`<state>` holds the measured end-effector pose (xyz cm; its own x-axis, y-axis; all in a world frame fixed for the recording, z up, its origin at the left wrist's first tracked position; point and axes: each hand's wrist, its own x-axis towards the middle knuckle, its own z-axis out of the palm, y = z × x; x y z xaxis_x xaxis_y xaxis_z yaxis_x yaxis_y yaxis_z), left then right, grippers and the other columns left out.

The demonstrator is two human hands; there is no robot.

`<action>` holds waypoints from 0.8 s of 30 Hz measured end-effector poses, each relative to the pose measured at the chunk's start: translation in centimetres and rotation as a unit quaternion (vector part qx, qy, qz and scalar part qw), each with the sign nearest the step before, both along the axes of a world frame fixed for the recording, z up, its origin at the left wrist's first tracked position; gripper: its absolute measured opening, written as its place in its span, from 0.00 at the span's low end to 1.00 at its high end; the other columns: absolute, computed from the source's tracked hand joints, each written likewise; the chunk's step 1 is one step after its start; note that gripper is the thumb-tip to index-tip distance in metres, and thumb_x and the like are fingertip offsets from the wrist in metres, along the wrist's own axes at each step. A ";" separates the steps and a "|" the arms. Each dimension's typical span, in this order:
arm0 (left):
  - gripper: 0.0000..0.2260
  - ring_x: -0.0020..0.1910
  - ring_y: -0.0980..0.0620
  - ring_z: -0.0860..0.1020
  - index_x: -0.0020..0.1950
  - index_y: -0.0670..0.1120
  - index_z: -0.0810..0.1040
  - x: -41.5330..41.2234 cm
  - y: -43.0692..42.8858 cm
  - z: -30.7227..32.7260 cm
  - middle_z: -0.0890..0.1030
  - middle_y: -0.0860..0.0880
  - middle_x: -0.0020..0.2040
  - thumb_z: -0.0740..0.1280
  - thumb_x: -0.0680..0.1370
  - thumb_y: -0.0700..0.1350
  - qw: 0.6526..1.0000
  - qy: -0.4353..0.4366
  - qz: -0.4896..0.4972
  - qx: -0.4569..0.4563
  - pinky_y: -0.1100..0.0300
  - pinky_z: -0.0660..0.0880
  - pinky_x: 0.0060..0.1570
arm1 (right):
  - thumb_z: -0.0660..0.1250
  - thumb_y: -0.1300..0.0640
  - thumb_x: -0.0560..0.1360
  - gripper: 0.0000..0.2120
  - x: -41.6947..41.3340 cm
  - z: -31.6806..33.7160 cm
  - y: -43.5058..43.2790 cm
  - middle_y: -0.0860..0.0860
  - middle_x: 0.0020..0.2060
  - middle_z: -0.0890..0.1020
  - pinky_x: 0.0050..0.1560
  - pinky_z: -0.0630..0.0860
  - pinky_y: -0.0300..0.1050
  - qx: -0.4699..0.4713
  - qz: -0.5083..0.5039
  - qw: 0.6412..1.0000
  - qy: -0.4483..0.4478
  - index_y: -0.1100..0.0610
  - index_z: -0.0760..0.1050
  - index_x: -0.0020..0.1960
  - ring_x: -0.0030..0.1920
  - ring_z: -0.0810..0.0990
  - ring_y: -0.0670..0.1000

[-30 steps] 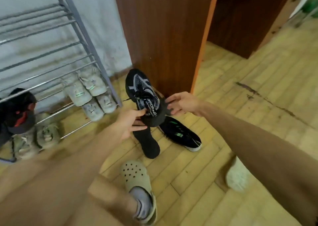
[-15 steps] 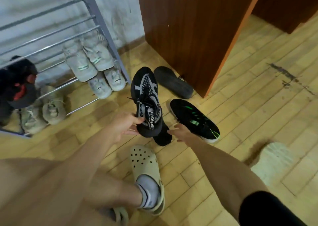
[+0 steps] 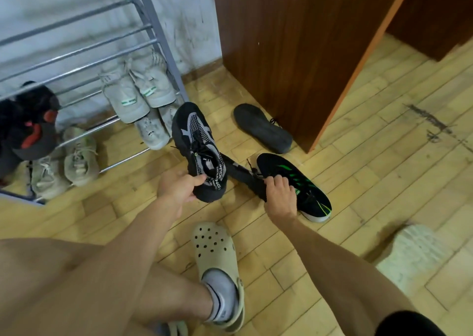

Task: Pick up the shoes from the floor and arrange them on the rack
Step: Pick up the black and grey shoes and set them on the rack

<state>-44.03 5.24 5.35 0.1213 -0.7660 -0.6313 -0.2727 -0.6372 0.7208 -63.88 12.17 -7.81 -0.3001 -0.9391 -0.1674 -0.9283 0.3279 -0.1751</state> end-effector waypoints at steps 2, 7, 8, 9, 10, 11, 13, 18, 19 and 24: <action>0.11 0.50 0.42 0.82 0.54 0.40 0.80 -0.1 0.5 0.3 0.83 0.41 0.52 0.73 0.72 0.38 1.000 -0.005 -0.003 -0.004 0.55 0.77 0.45 | 0.66 0.63 0.73 0.28 -0.2 -0.8 1.7 0.55 0.64 0.69 0.65 0.67 0.52 0.026 0.021 0.999 0.024 0.56 0.63 0.70 0.63 0.67 0.56; 0.08 0.51 0.42 0.80 0.47 0.44 0.77 0.1 1.6 0.4 0.81 0.41 0.51 0.74 0.72 0.38 0.999 -0.025 -0.025 -0.005 0.53 0.78 0.50 | 0.67 0.60 0.74 0.26 0.0 -2.2 4.1 0.54 0.62 0.67 0.61 0.69 0.48 0.163 0.128 0.974 -0.090 0.53 0.66 0.71 0.62 0.66 0.54; 0.08 0.52 0.42 0.80 0.46 0.44 0.77 0.3 1.8 0.3 0.81 0.41 0.51 0.74 0.71 0.39 0.999 -0.032 -0.028 -0.003 0.52 0.79 0.50 | 0.66 0.60 0.75 0.24 -0.1 -2.1 4.1 0.53 0.63 0.68 0.61 0.70 0.47 0.157 0.111 0.975 -0.110 0.53 0.68 0.70 0.63 0.67 0.54; 0.08 0.53 0.41 0.81 0.46 0.44 0.77 0.5 1.9 0.1 0.82 0.41 0.52 0.75 0.71 0.39 0.999 -0.038 -0.029 -0.001 0.52 0.79 0.50 | 0.65 0.60 0.75 0.21 -0.3 -2.0 3.9 0.53 0.63 0.70 0.61 0.71 0.47 0.141 0.084 0.978 -0.128 0.53 0.71 0.68 0.63 0.70 0.54; 0.09 0.53 0.41 0.81 0.47 0.43 0.77 0.7 2.1 -0.1 0.82 0.40 0.53 0.75 0.71 0.39 0.999 -0.042 -0.027 -0.001 0.52 0.79 0.50 | 0.63 0.60 0.76 0.18 -0.5 -1.8 3.6 0.53 0.63 0.71 0.59 0.73 0.47 0.122 0.055 0.981 -0.141 0.53 0.73 0.65 0.62 0.72 0.54; 0.09 0.53 0.41 0.81 0.46 0.43 0.77 0.9 2.2 -0.2 0.82 0.40 0.53 0.75 0.71 0.39 0.999 -0.048 -0.025 0.000 0.52 0.79 0.50 | 0.63 0.60 0.76 0.16 -0.8 -1.5 3.3 0.53 0.62 0.71 0.57 0.75 0.47 0.104 0.031 0.983 -0.150 0.54 0.74 0.63 0.60 0.74 0.55; 0.08 0.52 0.41 0.81 0.43 0.43 0.77 1.2 2.4 -0.5 0.82 0.39 0.53 0.75 0.70 0.39 0.998 -0.058 -0.024 0.002 0.52 0.79 0.48 | 0.62 0.58 0.77 0.15 -1.7 -1.1 2.2 0.55 0.60 0.72 0.57 0.76 0.51 0.085 0.000 0.985 -0.153 0.56 0.73 0.63 0.60 0.75 0.57; 0.08 0.50 0.41 0.82 0.44 0.43 0.78 2.1 2.2 -1.8 0.83 0.40 0.53 0.76 0.69 0.41 0.998 -0.057 -0.009 0.025 0.52 0.80 0.48 | 0.66 0.50 0.76 0.28 -3.1 -0.7 -0.9 0.59 0.66 0.70 0.64 0.72 0.54 0.203 -0.043 0.964 -0.166 0.59 0.64 0.71 0.66 0.71 0.60; 0.10 0.50 0.42 0.82 0.46 0.42 0.80 2.3 2.0 -2.0 0.83 0.41 0.53 0.76 0.69 0.41 0.998 -0.059 -0.011 0.027 0.53 0.80 0.48 | 0.67 0.47 0.75 0.33 -2.8 -1.0 -1.3 0.60 0.68 0.68 0.67 0.69 0.54 0.241 -0.047 0.955 -0.166 0.60 0.60 0.74 0.68 0.68 0.61; 0.09 0.48 0.44 0.82 0.46 0.45 0.81 3.0 1.0 -3.0 0.84 0.44 0.49 0.77 0.69 0.43 0.996 -0.080 -0.021 0.024 0.52 0.81 0.49 | 0.62 0.54 0.79 0.35 0.3 -2.8 -2.6 0.63 0.74 0.57 0.72 0.60 0.53 0.315 -0.019 0.944 -0.091 0.65 0.47 0.77 0.74 0.59 0.63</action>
